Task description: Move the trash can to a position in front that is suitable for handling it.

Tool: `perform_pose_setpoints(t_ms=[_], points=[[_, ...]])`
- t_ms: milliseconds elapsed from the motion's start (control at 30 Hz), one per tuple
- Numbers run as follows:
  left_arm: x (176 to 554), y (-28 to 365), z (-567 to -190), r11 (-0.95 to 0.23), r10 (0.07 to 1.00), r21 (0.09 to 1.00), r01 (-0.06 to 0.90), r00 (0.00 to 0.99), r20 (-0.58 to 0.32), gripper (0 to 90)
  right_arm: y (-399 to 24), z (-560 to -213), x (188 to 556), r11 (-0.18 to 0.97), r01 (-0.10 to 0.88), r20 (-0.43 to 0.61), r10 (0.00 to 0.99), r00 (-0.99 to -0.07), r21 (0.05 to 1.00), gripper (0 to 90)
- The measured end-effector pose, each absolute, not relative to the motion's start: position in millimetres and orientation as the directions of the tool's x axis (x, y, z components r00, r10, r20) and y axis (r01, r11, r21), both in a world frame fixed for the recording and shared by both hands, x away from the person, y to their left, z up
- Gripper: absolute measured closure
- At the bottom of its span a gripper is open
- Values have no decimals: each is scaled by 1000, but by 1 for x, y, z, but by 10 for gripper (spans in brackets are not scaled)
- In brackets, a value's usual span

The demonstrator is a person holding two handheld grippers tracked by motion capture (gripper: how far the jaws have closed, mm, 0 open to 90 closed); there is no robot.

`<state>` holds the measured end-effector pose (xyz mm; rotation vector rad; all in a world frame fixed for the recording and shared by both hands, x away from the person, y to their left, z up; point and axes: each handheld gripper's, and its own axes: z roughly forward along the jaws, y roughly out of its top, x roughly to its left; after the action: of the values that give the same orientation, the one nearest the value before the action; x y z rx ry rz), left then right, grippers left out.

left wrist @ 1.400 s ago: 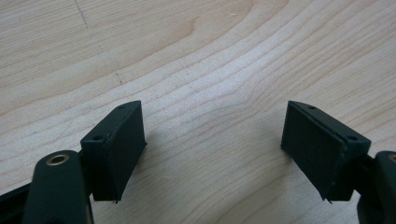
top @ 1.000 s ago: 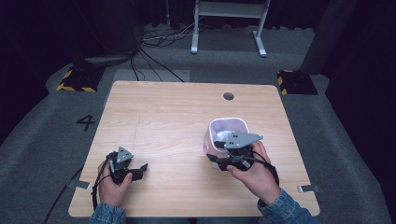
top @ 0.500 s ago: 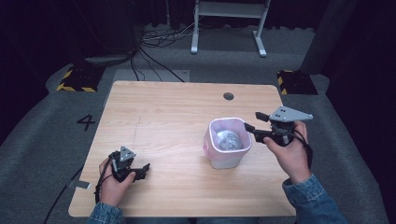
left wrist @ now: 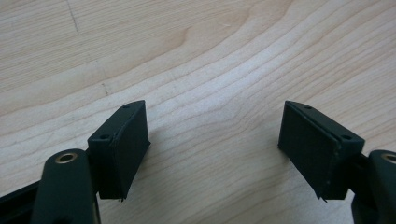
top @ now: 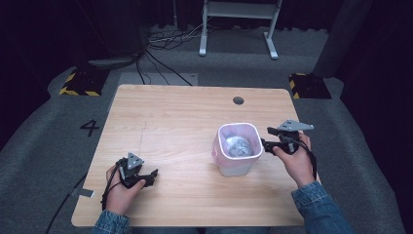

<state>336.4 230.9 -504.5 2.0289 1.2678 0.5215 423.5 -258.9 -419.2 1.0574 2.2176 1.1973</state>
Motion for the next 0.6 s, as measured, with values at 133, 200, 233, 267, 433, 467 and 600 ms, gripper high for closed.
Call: perform_pose_setpoints(t_ms=[133,200,233,267,433,467,600], points=[[339,226,-501,-283,895,735,617,446,-30,248,-252,-426,418,355,420,9,755,-656,835,366],[340,223,-498,-275,894,746,607,447,-34,250,-248,-428,413,354,421,19,746,-666,835,365],[340,222,-496,-271,892,757,595,451,-36,251,-246,-429,410,359,422,19,742,-670,833,366],[339,219,-494,-257,890,768,586,453,-47,253,-243,-429,407,362,418,18,737,-675,833,366],[338,208,-484,-249,877,796,552,477,-56,257,-228,-431,394,373,398,17,712,-702,838,365],[338,205,-482,-243,875,803,544,481,-61,258,-224,-431,392,377,393,15,706,-709,839,366],[341,188,-477,-227,859,827,515,505,-79,262,-209,-435,384,396,379,10,681,-732,836,365]])
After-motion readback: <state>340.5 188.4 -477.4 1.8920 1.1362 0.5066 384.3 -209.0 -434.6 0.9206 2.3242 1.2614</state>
